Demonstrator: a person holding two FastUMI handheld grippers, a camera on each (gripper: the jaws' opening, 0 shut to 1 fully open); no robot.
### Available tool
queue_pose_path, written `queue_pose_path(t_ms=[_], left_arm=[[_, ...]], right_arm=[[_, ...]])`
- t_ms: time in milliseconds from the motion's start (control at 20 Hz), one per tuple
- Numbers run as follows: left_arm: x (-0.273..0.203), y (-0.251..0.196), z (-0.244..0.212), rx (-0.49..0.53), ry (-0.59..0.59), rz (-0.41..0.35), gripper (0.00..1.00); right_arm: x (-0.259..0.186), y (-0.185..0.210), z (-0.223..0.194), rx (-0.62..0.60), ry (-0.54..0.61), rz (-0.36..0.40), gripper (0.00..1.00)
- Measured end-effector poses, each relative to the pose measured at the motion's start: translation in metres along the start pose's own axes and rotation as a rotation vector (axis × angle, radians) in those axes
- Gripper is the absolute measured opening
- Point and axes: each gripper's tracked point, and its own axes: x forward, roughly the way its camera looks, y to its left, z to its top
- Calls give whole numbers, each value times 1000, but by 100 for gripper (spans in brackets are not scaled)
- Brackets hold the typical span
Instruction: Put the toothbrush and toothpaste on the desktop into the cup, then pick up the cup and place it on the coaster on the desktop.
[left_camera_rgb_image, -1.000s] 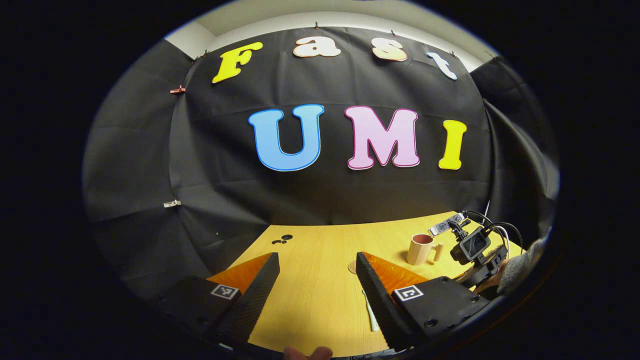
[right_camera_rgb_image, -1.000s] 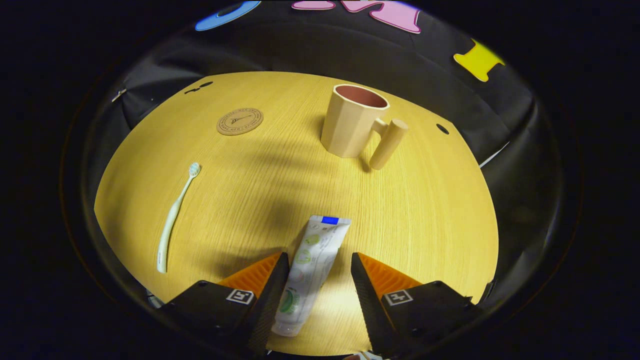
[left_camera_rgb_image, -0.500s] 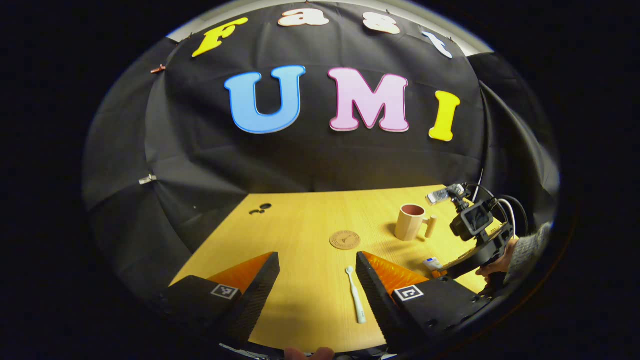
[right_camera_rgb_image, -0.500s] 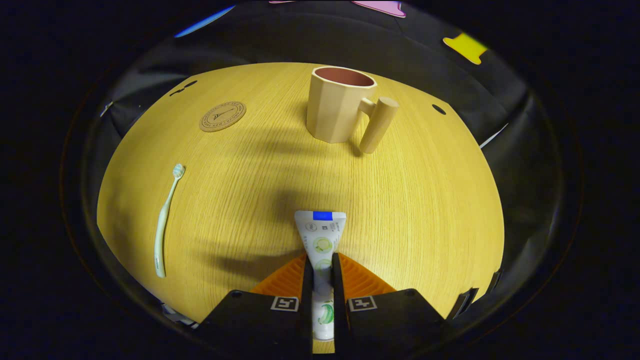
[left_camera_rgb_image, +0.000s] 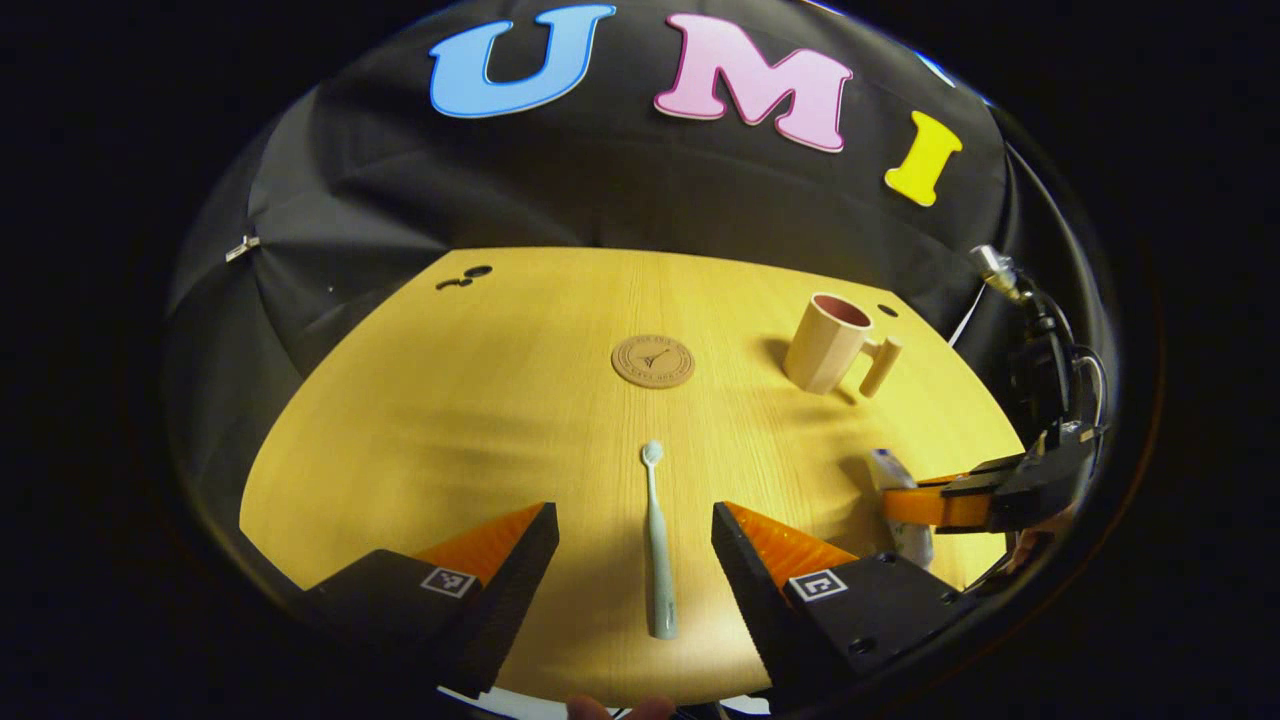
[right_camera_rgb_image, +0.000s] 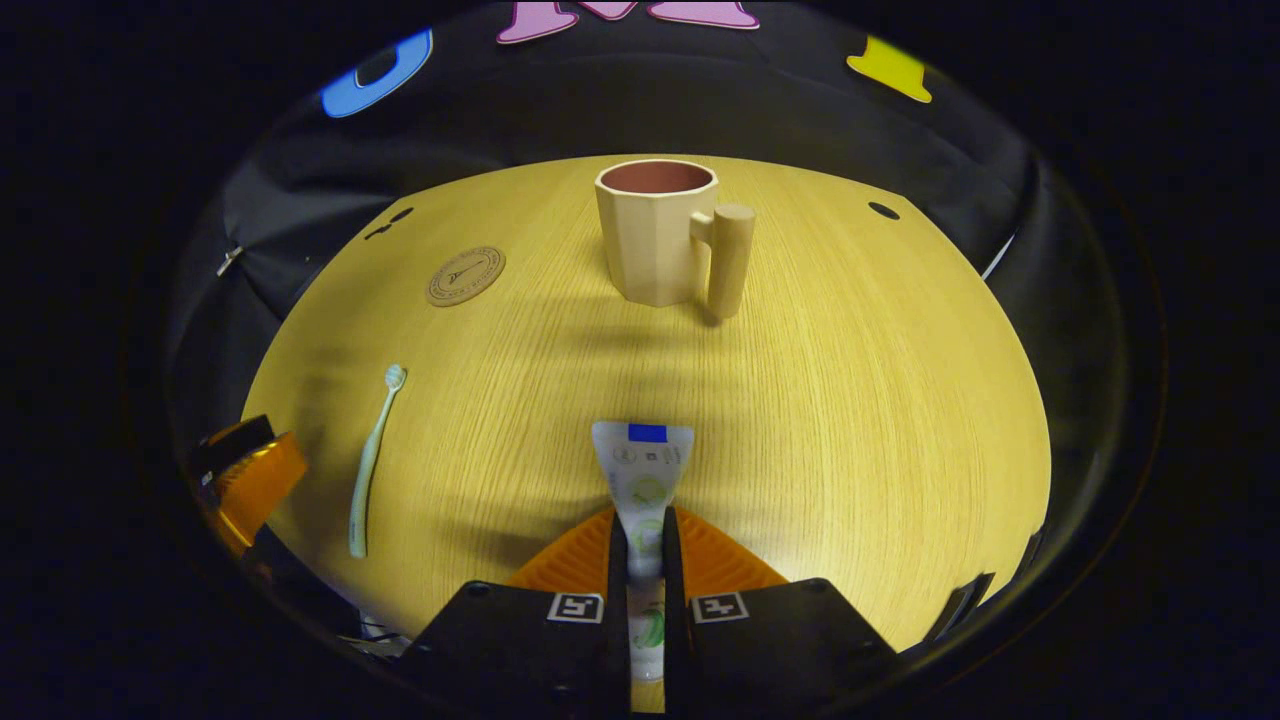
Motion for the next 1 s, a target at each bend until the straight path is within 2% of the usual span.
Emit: queue_pose_path(t_ms=[350, 600, 800, 850, 950, 1000], left_arm=[[46, 3, -21, 34, 131, 47, 95], [51, 2, -35, 52, 190, 56, 87], [55, 0, -34, 78, 180, 46, 80], [57, -2, -35, 87, 186, 43, 74], [56, -6, -37, 94, 190, 39, 53], [55, -6, -36, 90, 193, 46, 50]], right_arm=[[-6, -10, 1, 39, -17, 46, 17], [-9, -13, 6, 30, -29, 63, 17], [-12, -17, 11, 35, -40, 68, 17], [-13, -18, 12, 35, -44, 68, 17], [-15, -20, 13, 38, -50, 68, 17], [-15, -20, 15, 41, -57, 71, 17]])
